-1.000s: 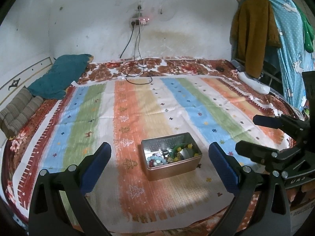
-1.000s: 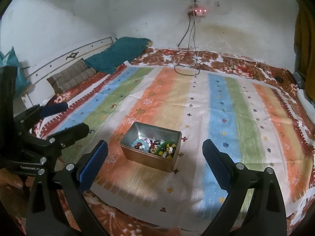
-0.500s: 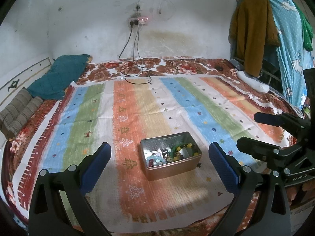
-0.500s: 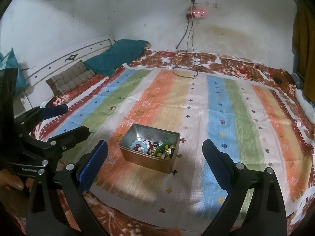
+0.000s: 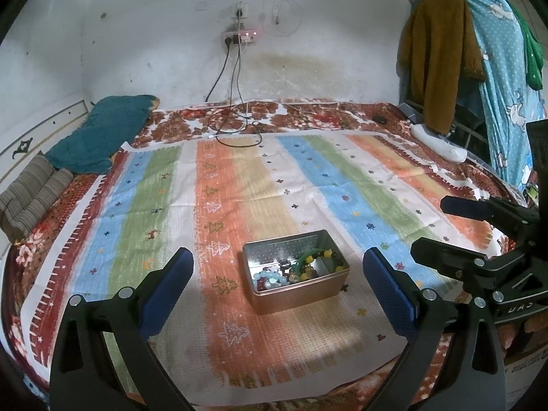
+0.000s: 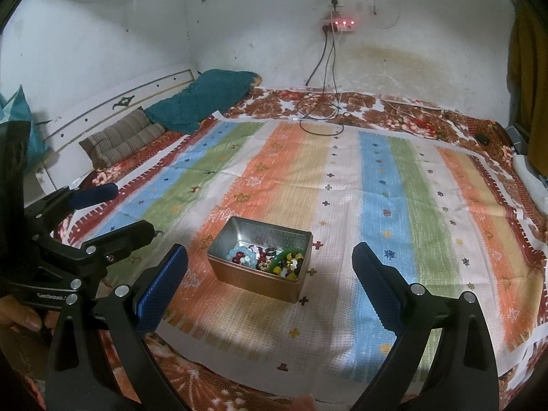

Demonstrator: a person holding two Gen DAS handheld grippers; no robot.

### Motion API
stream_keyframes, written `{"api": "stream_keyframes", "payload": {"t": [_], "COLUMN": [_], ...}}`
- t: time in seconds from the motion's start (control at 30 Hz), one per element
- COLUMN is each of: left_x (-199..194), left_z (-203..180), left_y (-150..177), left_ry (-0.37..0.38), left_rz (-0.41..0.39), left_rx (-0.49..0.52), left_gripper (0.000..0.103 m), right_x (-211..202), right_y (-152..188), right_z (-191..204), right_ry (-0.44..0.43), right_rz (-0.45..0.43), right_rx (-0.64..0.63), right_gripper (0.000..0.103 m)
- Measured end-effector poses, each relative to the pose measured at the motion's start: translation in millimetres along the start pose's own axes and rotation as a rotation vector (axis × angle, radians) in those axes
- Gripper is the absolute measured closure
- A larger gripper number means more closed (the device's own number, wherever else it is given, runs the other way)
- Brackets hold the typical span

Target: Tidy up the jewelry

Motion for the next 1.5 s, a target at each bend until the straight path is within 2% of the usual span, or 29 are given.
{"api": "stream_keyframes", "payload": {"t": [0.43, 1.5], "left_x": [1.4, 1.6], "left_z": [-0.2, -2.0], "left_y": [-3.6, 1.9], "left_ry": [-0.013, 0.011], "left_rz": [0.006, 0.009], "left_rx": [-0.003, -0.014], "left_gripper": [0.006, 0.006], "right_x": [-0.4, 1.1], "right_y": [-0.6, -0.8], "right_z": [-2.4, 0.8], "right_ry": [0.0, -0.011], "right_rz": [-0.001, -0.001], "right_rx": [0.005, 0.018], "right_gripper": [0.005, 0.005]}}
Point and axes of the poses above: each gripper's, at about its wrist camera, not at the fingertips, and x roughly the way its jaws point, z to its left, y to its underside, the point moved 9 cm from there along x, roughly the way its jaws point, and after that the axes turned 11 degrees about -y, right-handed, at the moved point
